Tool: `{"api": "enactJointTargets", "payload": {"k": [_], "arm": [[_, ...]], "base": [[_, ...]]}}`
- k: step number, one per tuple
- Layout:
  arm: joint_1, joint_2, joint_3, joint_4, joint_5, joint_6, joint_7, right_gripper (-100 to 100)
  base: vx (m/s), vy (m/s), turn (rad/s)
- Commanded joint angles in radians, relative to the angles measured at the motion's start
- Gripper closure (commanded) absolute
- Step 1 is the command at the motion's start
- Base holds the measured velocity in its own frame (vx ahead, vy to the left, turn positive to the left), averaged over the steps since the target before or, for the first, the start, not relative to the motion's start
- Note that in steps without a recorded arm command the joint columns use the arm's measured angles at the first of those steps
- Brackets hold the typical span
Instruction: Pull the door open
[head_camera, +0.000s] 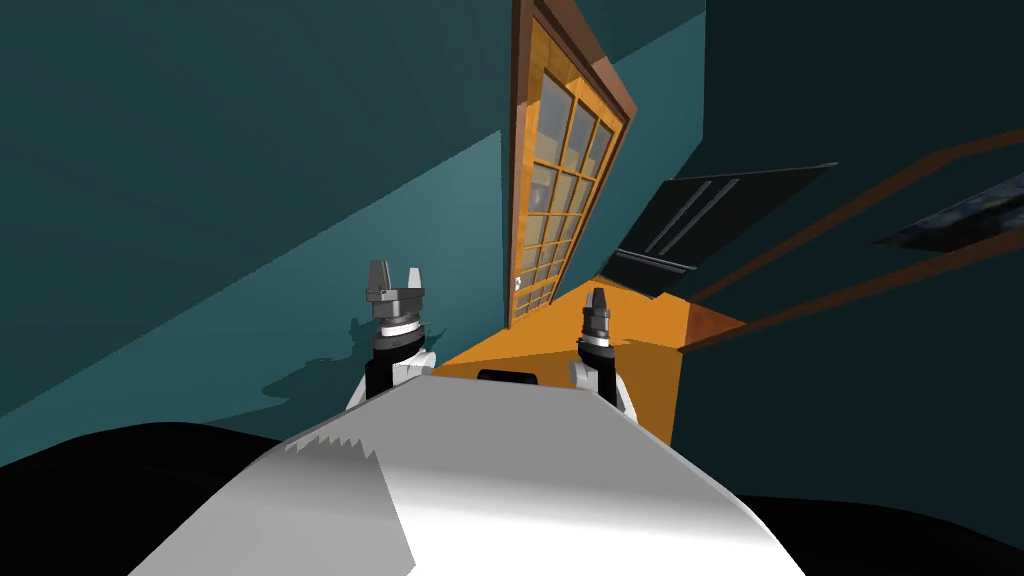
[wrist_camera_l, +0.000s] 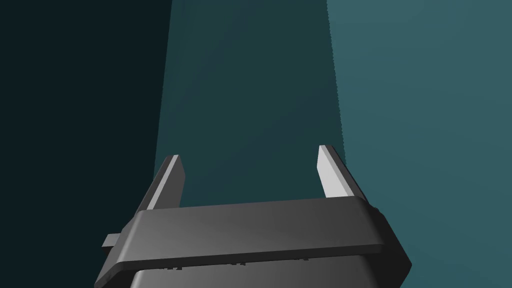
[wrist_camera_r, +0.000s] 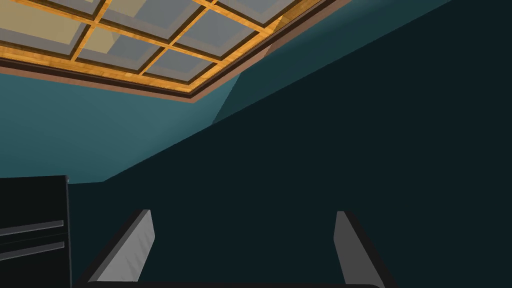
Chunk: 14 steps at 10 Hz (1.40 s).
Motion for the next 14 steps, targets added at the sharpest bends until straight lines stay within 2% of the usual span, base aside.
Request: {"api": "enactJointTargets", "payload": {"k": [1,3,4,6,7,9,10,13,14], "arm": [[-0.018,-0.011,-0.003,0.050,-0.005,-0.004,0.050,-100],[-0.036,-0.021,-0.002,0.109,-0.009,-0.016,0.110,-100],[-0.036,-0.021,-0.002,0.120,-0.009,-0.016,0.110,-100],[-0.056,-0.032,-0.001,0.191,-0.013,-0.028,0.174,-100],[-0.056,-0.032,-0.001,0.195,-0.013,-0.028,0.177,-100],[-0.076,-0.042,0.001,0.266,-0.018,-0.041,0.239,-100],[-0.076,-0.042,0.001,0.271,-0.018,-0.041,0.246,-100],[-0.107,-0.057,0.002,0.378,-0.025,-0.062,0.341,-100],[-0.107,-0.057,0.002,0.391,-0.025,-0.062,0.353,-100]], "base": [[0.067,-0.037,0.199],[0.072,-0.047,0.202],[0.055,-0.036,0.051],[0.072,-0.031,0.167],[0.051,-0.031,0.078],[0.050,-0.035,0.163],[0.044,-0.042,0.085],[0.065,-0.044,0.196],[0.050,-0.055,0.049]]}}
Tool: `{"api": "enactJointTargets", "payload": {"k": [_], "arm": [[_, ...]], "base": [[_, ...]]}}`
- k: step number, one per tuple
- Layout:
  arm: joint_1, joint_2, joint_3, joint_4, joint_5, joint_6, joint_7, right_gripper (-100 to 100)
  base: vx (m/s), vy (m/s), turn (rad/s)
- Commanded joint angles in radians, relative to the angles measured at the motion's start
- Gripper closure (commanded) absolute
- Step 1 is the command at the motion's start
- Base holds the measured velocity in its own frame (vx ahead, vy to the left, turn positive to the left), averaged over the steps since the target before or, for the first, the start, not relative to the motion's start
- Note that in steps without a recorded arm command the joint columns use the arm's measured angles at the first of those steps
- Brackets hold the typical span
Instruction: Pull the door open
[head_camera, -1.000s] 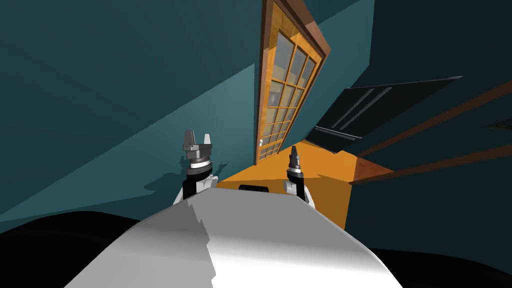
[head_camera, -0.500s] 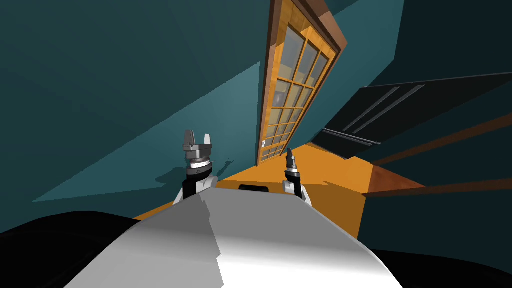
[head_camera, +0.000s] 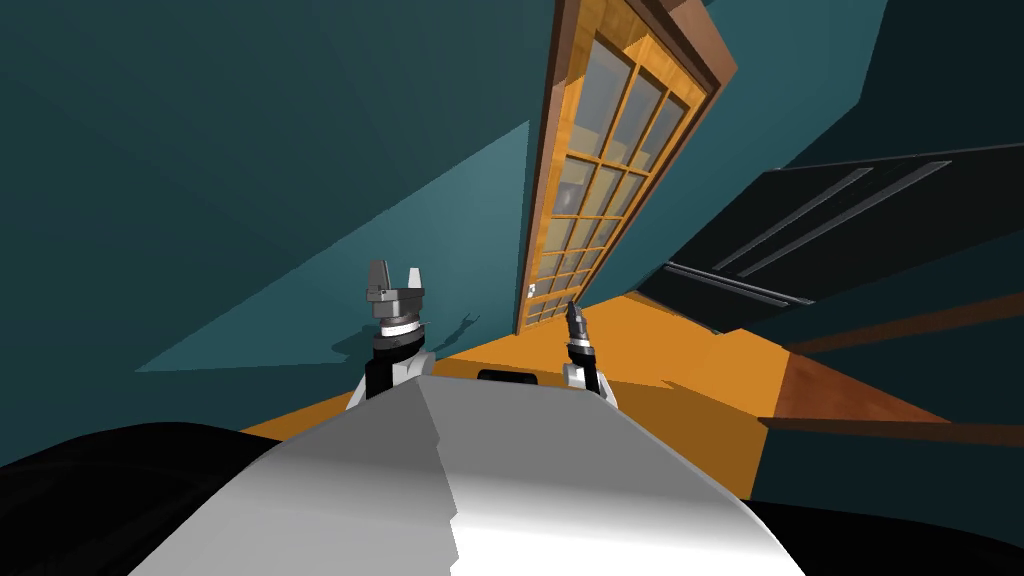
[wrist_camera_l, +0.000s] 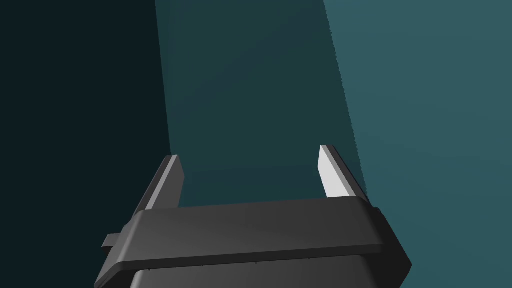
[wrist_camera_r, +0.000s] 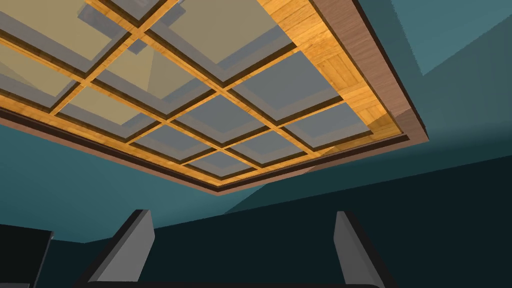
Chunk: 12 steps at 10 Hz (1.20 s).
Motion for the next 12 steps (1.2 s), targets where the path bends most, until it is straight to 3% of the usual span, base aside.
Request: {"api": "enactJointTargets", "payload": {"k": [1,2,8,12], "arm": [[-0.016,-0.006,-0.001,0.050,-0.004,-0.010,0.048,-100],[-0.016,-0.006,-0.001,0.057,-0.004,-0.010,0.048,-100],[-0.070,-0.029,0.002,0.248,-0.016,-0.045,0.218,-100],[-0.091,-0.037,0.003,0.342,-0.021,-0.058,0.303,-100]], "base": [[0.043,-0.045,0.097],[0.034,-0.037,0.077],[0.050,-0.052,0.170],[0.049,-0.053,0.113]]}}
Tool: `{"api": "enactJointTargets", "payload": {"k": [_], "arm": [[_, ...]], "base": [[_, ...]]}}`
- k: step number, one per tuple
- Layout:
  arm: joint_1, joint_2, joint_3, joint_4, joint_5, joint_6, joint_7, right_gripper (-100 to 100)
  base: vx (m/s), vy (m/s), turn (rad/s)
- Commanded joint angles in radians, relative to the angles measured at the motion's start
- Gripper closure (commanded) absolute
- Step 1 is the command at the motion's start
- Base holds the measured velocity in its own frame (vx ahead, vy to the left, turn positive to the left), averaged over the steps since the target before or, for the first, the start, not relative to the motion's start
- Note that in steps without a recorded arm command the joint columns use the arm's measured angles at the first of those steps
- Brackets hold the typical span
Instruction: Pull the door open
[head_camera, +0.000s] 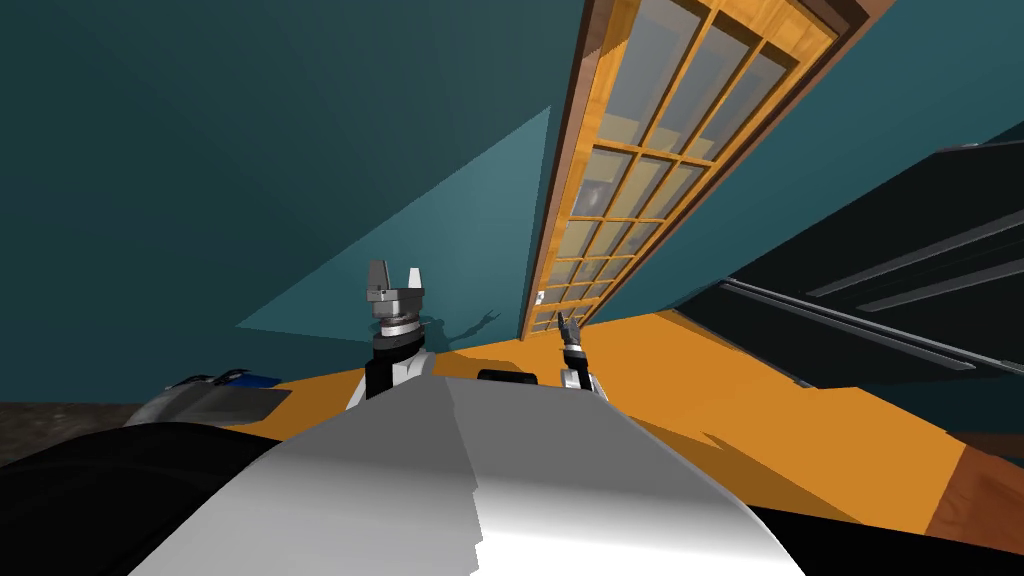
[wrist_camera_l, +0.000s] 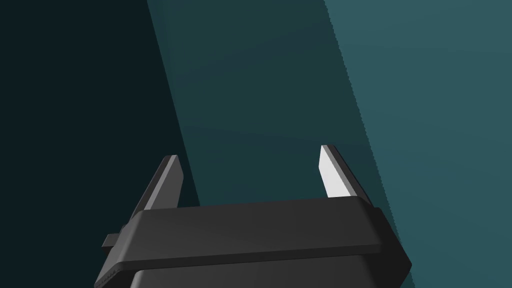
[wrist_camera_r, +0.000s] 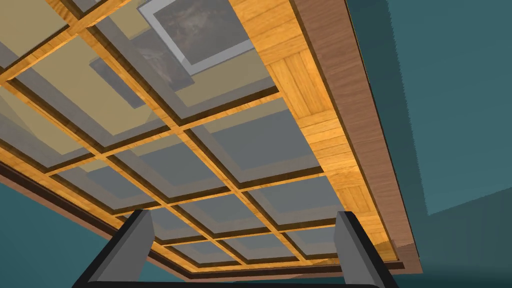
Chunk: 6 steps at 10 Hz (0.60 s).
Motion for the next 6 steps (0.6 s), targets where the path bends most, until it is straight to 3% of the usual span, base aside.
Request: {"api": "enactJointTargets", "payload": {"k": [1,2,6], "arm": [[-0.013,-0.006,0.000,0.050,-0.003,-0.007,0.045,-100],[-0.023,-0.009,0.001,0.078,-0.005,-0.013,0.071,-100],[-0.043,-0.016,0.002,0.164,-0.010,-0.026,0.146,-100]], "base": [[0.032,-0.033,0.131],[0.058,-0.042,0.229],[0.039,-0.053,0.117]]}}
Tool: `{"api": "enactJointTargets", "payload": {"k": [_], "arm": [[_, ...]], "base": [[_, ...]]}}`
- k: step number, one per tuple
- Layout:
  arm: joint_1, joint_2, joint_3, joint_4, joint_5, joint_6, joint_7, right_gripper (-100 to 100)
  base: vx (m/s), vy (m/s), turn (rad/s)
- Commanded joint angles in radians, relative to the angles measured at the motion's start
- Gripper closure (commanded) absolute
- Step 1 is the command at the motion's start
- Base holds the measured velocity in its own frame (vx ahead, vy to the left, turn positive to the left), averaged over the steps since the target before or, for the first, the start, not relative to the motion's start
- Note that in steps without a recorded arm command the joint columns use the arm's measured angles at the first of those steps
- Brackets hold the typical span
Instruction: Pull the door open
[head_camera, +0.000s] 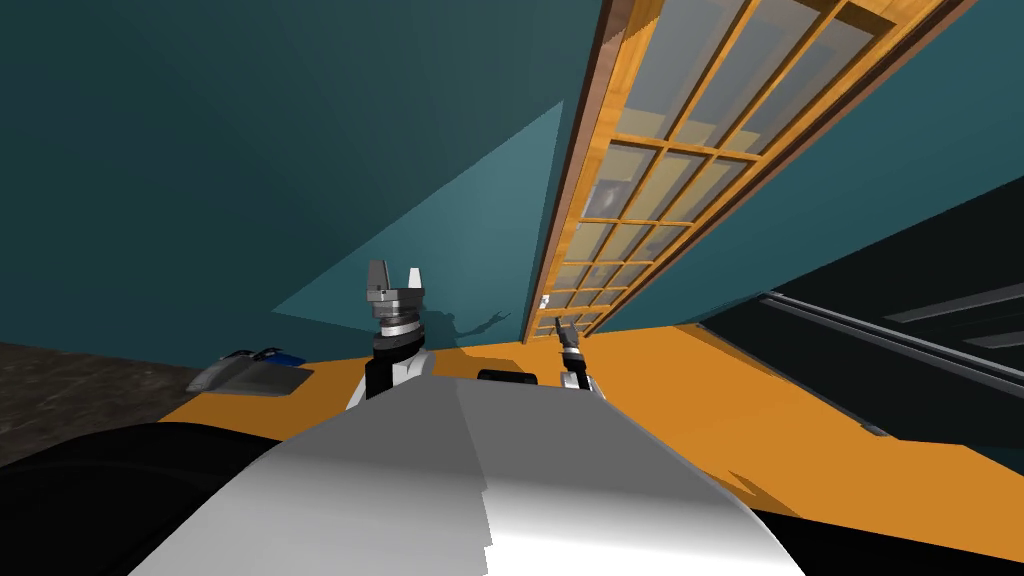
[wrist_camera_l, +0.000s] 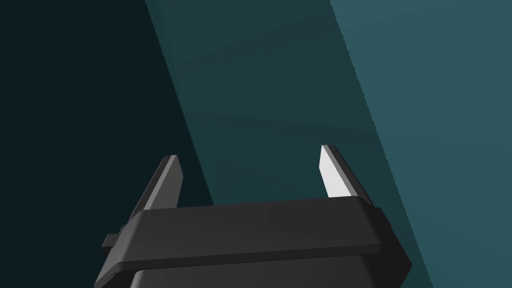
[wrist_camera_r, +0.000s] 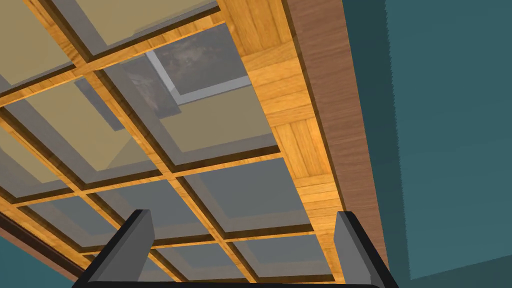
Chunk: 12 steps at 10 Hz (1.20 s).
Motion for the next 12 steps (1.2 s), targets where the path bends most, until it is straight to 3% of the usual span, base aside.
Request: {"api": "enactJointTargets", "payload": {"k": [1,4,6,11,12], "arm": [[-0.008,-0.003,0.001,0.045,-0.002,-0.009,0.043,-100],[-0.035,-0.012,0.003,0.147,-0.008,-0.027,0.131,-100],[-0.042,-0.015,0.003,0.176,-0.010,-0.032,0.160,-100],[-0.077,-0.026,0.005,0.307,-0.018,-0.054,0.276,-100],[-0.077,-0.026,0.005,0.307,-0.018,-0.054,0.276,-100]], "base": [[0.031,-0.053,0.126],[0.048,-0.080,0.206],[0.038,-0.053,0.113],[0.029,-0.054,0.153],[0.021,-0.048,0.035]]}}
